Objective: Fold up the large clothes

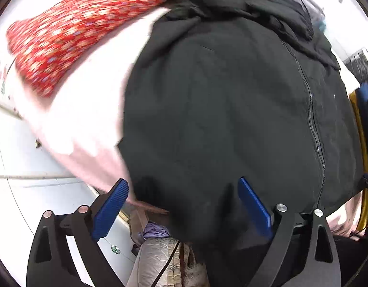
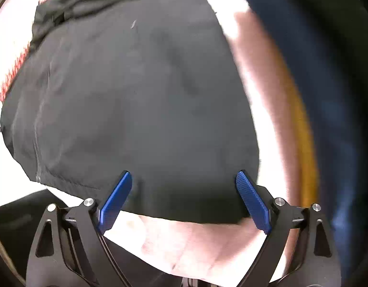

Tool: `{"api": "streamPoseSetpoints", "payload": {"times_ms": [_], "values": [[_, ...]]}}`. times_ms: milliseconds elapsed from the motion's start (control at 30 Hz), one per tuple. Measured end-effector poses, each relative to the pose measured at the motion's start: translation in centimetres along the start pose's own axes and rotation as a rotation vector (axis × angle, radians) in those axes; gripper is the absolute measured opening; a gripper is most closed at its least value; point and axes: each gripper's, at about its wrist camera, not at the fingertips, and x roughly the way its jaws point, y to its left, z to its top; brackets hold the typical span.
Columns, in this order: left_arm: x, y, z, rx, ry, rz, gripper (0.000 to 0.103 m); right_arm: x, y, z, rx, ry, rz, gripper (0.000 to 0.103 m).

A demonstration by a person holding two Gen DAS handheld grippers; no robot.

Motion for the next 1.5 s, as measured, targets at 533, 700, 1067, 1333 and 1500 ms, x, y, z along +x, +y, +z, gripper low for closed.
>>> {"api": "streamPoseSetpoints", "payload": {"times_ms": [533, 700, 1067, 1333, 1500], "values": [[1.8, 3.0, 1.9, -0.021, -0.009, -0.047, 0.089, 5.3, -0.7, 1.5, -0.007, 0.112, -0.101, 0.088], [2.0, -1.2, 1.6, 0.091, -0.011, -0.135, 0.079, 5.1, -0.6, 2.2, 0.037, 0.13, -0.043, 0.071], [-9.4, 2.8, -0.5, -0.001, -0.208, -0.366, 0.036, 1.1, -2.5, 0.7, 0.062, 0.127, 0.06, 0.027], [-2.1, 10.1, 1.1, -0.113, -0.083, -0.008, 0.05, 3.7, -3.7, 0.9, 0.108, 0.168, -0.036, 0.064], [0.4, 7.5, 2.6, 0.006, -0.027, -0.137, 0.051, 5.9, -3.5, 1.5, 0.104, 0.195, -0.05, 0.067]]}}
